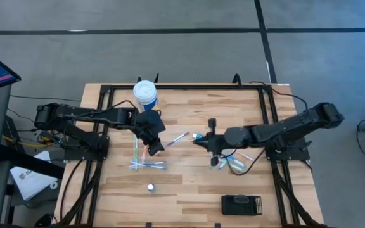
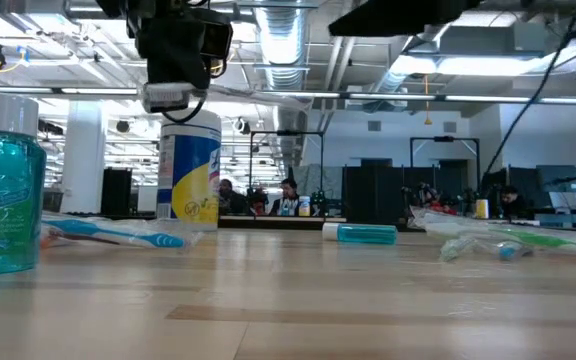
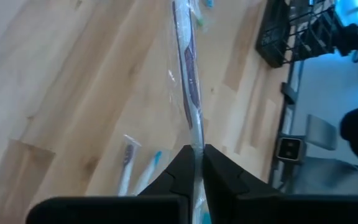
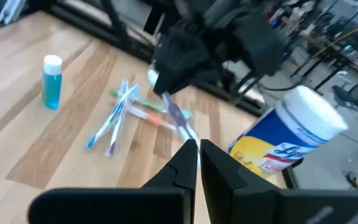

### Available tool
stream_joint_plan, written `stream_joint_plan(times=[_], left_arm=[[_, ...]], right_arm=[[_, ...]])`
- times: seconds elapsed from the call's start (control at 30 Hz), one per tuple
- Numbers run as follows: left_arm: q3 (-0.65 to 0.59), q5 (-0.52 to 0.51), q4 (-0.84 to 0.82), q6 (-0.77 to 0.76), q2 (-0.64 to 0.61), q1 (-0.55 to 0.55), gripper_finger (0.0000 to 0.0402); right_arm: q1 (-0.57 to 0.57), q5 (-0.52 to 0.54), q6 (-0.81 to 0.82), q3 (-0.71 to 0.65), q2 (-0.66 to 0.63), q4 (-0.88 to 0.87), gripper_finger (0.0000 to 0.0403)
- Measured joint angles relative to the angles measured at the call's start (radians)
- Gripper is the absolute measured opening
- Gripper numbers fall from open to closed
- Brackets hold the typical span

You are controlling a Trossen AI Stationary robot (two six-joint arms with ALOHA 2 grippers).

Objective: Pick & Place toothbrushing station
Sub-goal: Put the top left violet toothbrush into the wire organizer

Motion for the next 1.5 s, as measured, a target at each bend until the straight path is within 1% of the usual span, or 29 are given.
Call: stream_joint_plan(times=[0.13, 0.23, 0.43, 0.67, 0.87, 1.07, 1.2, 1.5], left_arm=[[0.0, 0.011, 0.006, -0.022, 0.0, 0.0, 0.0014], [0.0, 0.02, 0.011, -0.025, 0.0, 0.0, 0.0014], [0.0, 0.045, 0.02, -0.032, 0.0, 0.0, 0.0013], [0.0, 0.05, 0.024, -0.04, 0.0, 0.0, 0.0014], [0.0, 0.051, 0.027, -0.043, 0.0, 0.0, 0.0014], [0.0, 0.058, 0.027, -0.047, 0.0, 0.0, 0.0014], [0.0, 0.071, 0.028, -0.047, 0.0, 0.0, 0.0015], [0.0, 0.071, 0.03, -0.047, 0.0, 0.0, 0.0014]], right_arm=[[0.0, 0.004, 0.002, 0.081, 0.073, -0.052, 0.0012], [0.002, 0.04, 0.001, 0.138, 0.13, -0.11, 0.0017], [0.022, 0.134, -0.036, 0.254, 0.237, -0.238, 0.0053], [0.067, 0.167, -0.113, 0.393, 0.34, -0.303, 0.0093], [0.098, 0.244, -0.168, 0.495, 0.417, -0.378, 0.0114], [0.104, 0.295, -0.24, 0.556, 0.484, -0.387, 0.0128], [0.104, 0.315, -0.252, 0.585, 0.52, -0.412, 0.0136], [0.102, 0.315, -0.286, 0.598, 0.526, -0.392, 0.0142]])
